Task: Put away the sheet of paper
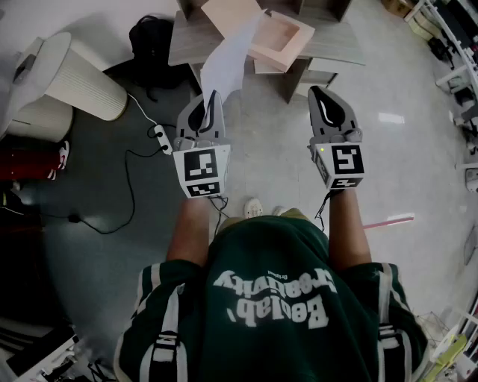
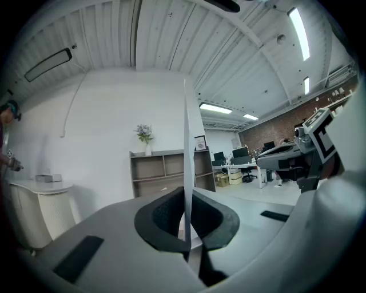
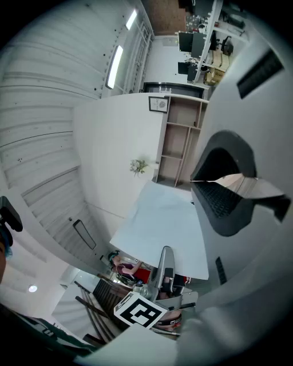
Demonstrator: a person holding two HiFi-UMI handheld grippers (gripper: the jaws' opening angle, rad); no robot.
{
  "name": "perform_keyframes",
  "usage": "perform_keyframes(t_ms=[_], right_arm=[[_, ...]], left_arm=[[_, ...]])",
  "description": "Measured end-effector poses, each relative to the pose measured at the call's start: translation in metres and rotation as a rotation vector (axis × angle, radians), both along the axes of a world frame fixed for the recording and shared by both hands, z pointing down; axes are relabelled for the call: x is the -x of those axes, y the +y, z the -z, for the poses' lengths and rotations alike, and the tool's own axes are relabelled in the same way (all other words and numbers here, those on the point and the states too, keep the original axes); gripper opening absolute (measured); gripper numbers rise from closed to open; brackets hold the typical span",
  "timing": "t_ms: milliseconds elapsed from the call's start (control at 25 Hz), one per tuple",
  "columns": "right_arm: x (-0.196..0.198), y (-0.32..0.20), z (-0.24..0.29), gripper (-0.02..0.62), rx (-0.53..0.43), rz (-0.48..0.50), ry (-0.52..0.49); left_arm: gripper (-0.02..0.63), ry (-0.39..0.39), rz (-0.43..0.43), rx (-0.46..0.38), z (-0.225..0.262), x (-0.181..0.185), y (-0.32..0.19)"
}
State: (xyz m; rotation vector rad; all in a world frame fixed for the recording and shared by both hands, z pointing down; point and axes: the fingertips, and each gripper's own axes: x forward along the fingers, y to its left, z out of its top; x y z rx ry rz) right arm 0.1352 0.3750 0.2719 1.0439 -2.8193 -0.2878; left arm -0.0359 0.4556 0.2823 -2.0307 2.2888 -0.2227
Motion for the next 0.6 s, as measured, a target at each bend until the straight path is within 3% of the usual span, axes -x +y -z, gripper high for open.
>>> perform_keyframes(t_ms=[320, 600], right_arm=[[-0.0002, 0.0012, -0.0021, 0.035, 0.010, -0.010, 0.020], [-0.0033, -0.0004, -0.0001, 0.035, 0.011, -0.015, -0.020]], left_arm=[[0.017, 0.000, 0.000, -0.003, 0.0025, 0.0006, 0.0022], [0.018, 0.006, -0.005, -0.006, 0.0020, 0.0013, 0.0008]])
